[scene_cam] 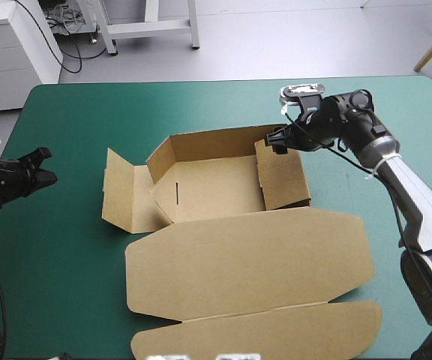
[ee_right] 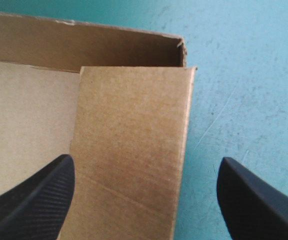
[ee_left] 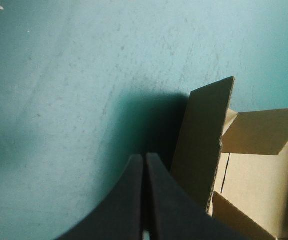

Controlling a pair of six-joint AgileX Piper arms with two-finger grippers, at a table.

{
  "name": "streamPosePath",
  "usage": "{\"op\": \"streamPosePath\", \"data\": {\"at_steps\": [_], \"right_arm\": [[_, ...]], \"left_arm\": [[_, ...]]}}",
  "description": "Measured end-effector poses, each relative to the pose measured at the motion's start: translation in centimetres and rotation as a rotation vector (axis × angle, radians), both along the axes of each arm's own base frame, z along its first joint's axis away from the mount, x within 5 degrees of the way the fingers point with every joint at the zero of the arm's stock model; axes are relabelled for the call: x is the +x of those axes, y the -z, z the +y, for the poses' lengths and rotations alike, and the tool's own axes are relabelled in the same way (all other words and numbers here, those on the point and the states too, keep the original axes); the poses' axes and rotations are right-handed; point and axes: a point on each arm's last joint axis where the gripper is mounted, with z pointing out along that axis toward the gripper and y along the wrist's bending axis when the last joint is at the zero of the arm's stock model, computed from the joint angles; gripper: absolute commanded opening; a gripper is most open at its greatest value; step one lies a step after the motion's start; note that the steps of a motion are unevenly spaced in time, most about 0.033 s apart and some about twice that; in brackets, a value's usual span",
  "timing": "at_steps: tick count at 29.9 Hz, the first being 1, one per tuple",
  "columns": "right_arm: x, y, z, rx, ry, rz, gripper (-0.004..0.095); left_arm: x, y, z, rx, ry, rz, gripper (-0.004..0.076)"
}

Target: Fold the box

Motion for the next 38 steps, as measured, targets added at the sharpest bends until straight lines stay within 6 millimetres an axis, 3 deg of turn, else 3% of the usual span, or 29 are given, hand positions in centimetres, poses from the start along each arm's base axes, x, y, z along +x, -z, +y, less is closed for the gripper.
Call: {"op": "streamPosePath", "data": {"at_steps": [12,20,24,29,38], "right_arm": [[-1.4,-8.3,-0.7,-0.020,-0.020,-0.068,0.0769],[-2.8,-10.3,-1.0,0.001,-0.009,-0.110,0.0769],[-3.5,-9.2,-1.2,-0.002,-0.013,-0.062,0.0769],[-3.5,-5.8,-1.2,-0.050,-0.019,0.047,0.0769],[-0.4,1.0,0.0,-0.088,-0.039,0.212,0.0769]], "left_arm": [[0.0,0.0,0.0,0.004,0.004,0.005,-0.0010],[-0.1,0.1,0.1,0.019,0.007,0.013,-0.0010],[-0.1,0.1,0.1,0.019,0.007,0.014,-0.0010],[-0.1,0.1,0.1,0.017,0.005,0.015,-0.0010],[-0.1,0.1,0.1,0.002,-0.012,0.021,-0.0010]]}}
